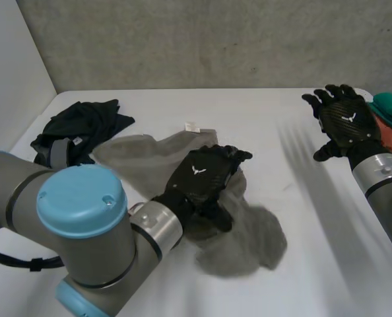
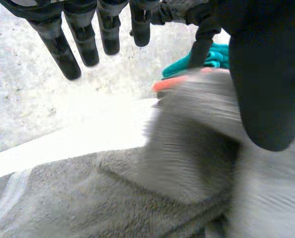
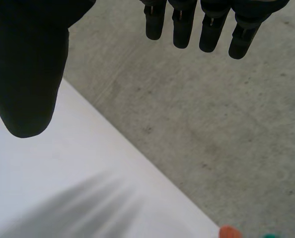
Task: Fold the laundry.
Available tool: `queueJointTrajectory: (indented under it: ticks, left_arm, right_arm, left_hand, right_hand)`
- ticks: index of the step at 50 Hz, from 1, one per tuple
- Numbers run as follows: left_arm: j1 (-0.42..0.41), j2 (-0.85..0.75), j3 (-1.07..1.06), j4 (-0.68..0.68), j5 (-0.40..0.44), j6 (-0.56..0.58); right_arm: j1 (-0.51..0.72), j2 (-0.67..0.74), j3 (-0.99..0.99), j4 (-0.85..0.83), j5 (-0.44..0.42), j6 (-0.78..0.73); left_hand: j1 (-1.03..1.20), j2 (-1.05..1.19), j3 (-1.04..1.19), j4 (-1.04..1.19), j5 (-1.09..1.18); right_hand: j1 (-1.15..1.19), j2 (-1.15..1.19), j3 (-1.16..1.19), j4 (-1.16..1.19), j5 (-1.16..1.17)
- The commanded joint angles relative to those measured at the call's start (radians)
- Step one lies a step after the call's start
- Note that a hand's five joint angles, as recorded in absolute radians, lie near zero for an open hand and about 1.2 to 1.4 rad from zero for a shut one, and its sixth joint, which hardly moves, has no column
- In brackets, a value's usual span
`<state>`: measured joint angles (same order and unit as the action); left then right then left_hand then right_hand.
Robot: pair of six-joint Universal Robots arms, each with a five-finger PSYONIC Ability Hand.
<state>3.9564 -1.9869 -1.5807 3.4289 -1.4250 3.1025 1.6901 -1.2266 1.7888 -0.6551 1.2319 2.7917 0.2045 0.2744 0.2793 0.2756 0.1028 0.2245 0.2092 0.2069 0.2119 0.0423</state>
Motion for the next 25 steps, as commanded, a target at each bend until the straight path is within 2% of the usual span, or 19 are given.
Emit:
queueJointTrajectory:
  ticks: [1, 6, 11, 14, 20, 25]
  left_arm:
    - [0.128, 0.157, -0.05, -0.004, 0.006, 0.042]
    - [0.239, 0.214, -0.07, 0.007, 0.031, 0.067]
    - [0.343, 0.208, -0.076, -0.007, 0.078, 0.123]
    - [0.377, 0.186, -0.082, -0.007, 0.104, 0.151]
    - [0.406, 0.122, -0.09, 0.004, 0.161, 0.174]
    - [0.402, 0.063, -0.071, 0.042, 0.187, 0.186]
  right_arm:
    - [0.033, -0.02, -0.049, 0.237, -0.003, -0.02]
    - [0.082, -0.089, -0.101, 0.495, 0.037, 0.07]
    - [0.166, -0.116, -0.149, 0.771, 0.092, 0.266]
    - [0.227, -0.113, -0.146, 0.869, 0.118, 0.374]
    - [0.315, -0.114, -0.066, 0.841, 0.195, 0.518]
    - [0.417, -0.079, -0.002, 0.704, 0.299, 0.609]
  left_hand:
    - [-0.03, -0.1, -0.105, -0.101, -0.103]
    - [-0.03, -0.1, -0.105, -0.101, -0.103]
    - [-0.03, -0.1, -0.105, -0.101, -0.103]
    - [-0.03, -0.1, -0.105, -0.101, -0.103]
    - [-0.03, -0.1, -0.105, -0.101, -0.103]
    - [-0.03, -0.1, -0.105, -0.101, -0.103]
  right_hand:
    - [-0.05, -0.035, -0.032, -0.037, -0.042]
    - [-0.05, -0.035, -0.032, -0.037, -0.042]
    - [-0.05, -0.035, -0.032, -0.037, -0.042]
    - [-0.05, -0.035, -0.032, -0.037, -0.042]
    - [-0.05, -0.035, -0.032, -0.037, -0.042]
    - [-0.05, -0.035, -0.032, -0.037, -0.042]
